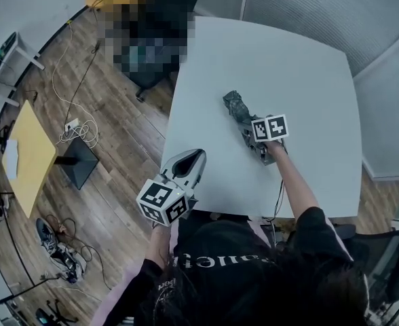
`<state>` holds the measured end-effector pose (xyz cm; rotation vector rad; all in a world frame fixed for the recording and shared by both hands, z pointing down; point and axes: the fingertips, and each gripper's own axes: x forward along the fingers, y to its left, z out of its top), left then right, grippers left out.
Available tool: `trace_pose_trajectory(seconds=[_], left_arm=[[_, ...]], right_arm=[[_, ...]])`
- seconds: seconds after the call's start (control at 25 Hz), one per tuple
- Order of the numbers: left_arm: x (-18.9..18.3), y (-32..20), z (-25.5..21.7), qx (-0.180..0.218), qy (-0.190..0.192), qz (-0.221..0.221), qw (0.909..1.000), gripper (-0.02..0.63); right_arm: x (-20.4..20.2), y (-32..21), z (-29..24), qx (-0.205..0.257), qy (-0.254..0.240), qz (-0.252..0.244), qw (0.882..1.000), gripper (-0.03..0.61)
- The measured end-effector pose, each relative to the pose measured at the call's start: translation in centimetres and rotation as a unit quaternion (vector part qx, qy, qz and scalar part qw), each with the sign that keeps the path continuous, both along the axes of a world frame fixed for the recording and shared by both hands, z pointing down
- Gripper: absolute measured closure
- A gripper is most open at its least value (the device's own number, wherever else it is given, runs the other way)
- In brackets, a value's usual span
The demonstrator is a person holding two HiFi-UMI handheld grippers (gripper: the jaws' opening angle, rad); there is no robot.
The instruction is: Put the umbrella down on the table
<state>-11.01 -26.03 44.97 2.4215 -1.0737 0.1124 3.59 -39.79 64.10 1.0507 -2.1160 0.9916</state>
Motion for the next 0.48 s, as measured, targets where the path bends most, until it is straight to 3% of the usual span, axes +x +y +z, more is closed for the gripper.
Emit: trace_pose_trajectory(seconds=[0.48], left_arm=[[-3.9, -2.0, 1.1, -0.017, -0.005, -0.008, 0.9998, 0.588]], right_arm=[[-0.2, -5.9, 3.7, 0.039, 0.083, -0.035, 0.995, 0.357]])
